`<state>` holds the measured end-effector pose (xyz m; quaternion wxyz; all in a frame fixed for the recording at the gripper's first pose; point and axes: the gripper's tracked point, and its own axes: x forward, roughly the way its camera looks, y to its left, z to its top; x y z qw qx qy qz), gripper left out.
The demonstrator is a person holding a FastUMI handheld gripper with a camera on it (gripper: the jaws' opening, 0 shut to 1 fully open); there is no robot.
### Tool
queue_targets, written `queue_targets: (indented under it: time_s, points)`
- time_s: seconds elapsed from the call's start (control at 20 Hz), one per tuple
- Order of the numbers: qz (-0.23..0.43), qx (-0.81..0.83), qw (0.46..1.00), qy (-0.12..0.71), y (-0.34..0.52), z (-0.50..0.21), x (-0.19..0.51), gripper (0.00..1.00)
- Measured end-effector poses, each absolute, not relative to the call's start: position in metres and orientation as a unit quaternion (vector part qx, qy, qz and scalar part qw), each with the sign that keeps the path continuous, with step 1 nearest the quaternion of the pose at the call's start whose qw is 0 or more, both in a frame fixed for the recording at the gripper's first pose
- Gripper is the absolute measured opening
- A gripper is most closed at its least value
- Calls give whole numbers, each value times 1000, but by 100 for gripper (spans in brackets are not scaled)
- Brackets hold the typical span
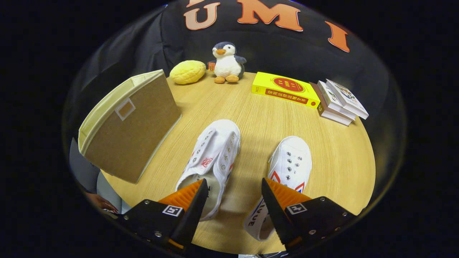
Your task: Open the storage box then place both shoes into the box .Put the left shoe in first, then the right shoe, with the right side of both shoes facing outward in a uniform manner.
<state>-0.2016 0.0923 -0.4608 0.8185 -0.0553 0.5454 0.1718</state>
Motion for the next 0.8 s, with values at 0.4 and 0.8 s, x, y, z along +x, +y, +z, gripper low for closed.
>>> queue_targets:
  time_s: [0.4,0.8]
  points:
    - [153,-37,812,562,106,-497,-186,53]
    - [134,22,817,560,122,-489,-177,4]
